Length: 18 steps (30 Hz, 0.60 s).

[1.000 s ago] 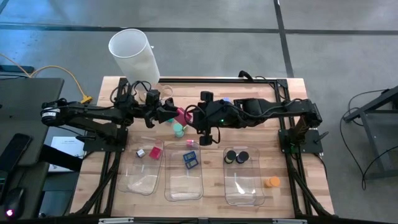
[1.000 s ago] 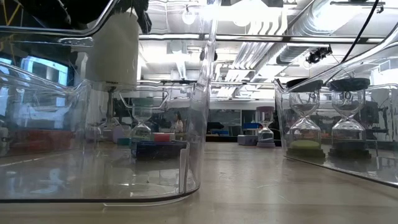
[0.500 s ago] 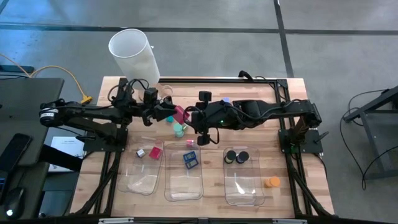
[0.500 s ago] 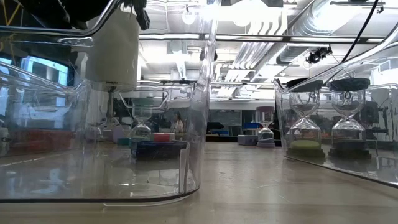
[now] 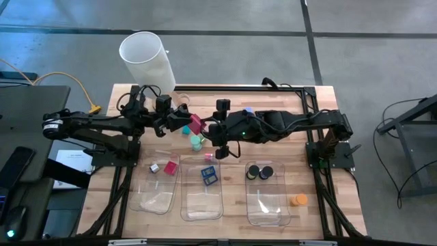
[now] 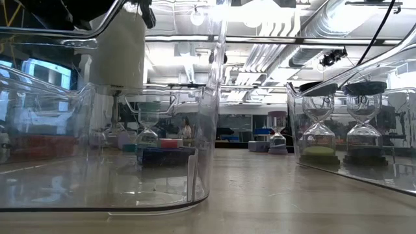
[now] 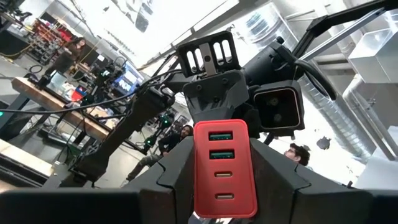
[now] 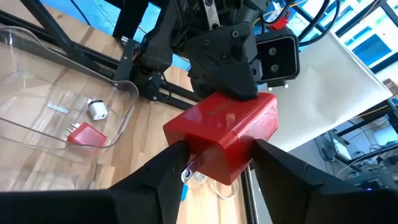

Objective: Pick & Place Office items
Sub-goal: Put the top middle red adapter into the left bin

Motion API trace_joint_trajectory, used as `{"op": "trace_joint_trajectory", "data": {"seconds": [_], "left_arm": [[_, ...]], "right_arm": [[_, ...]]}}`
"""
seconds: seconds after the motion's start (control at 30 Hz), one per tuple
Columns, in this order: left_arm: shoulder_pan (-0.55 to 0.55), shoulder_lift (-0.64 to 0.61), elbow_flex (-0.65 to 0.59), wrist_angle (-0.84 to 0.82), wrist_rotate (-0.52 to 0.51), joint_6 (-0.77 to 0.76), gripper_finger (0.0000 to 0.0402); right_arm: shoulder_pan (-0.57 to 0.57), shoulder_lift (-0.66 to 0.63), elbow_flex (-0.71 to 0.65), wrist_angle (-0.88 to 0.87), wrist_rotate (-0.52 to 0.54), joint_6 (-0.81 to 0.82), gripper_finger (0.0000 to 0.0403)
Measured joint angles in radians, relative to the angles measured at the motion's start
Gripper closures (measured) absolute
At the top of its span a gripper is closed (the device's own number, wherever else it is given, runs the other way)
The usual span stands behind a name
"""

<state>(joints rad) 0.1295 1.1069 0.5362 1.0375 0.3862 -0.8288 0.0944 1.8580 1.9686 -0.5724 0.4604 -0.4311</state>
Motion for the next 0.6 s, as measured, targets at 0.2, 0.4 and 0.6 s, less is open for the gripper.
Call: {"op": "trace_joint_trajectory", "data": {"seconds": [0.2, 0.4, 0.6], "left_arm": [[0.0, 0.0, 0.0, -0.003, -0.012, 0.007, 0.0271], [-0.013, 0.018, -0.003, -0.055, 0.024, 0.026, 0.0257], [-0.018, 0.017, -0.001, -0.019, -0.011, 0.037, 0.0252]], "right_arm": [[0.0, 0.001, 0.0, 0.001, 0.012, -0.01, 0.0229], [-0.017, 0.044, -0.009, 0.034, 0.018, -0.03, 0.023], [-0.026, 0.06, 0.002, 0.037, 0.018, -0.045, 0.023]]}}
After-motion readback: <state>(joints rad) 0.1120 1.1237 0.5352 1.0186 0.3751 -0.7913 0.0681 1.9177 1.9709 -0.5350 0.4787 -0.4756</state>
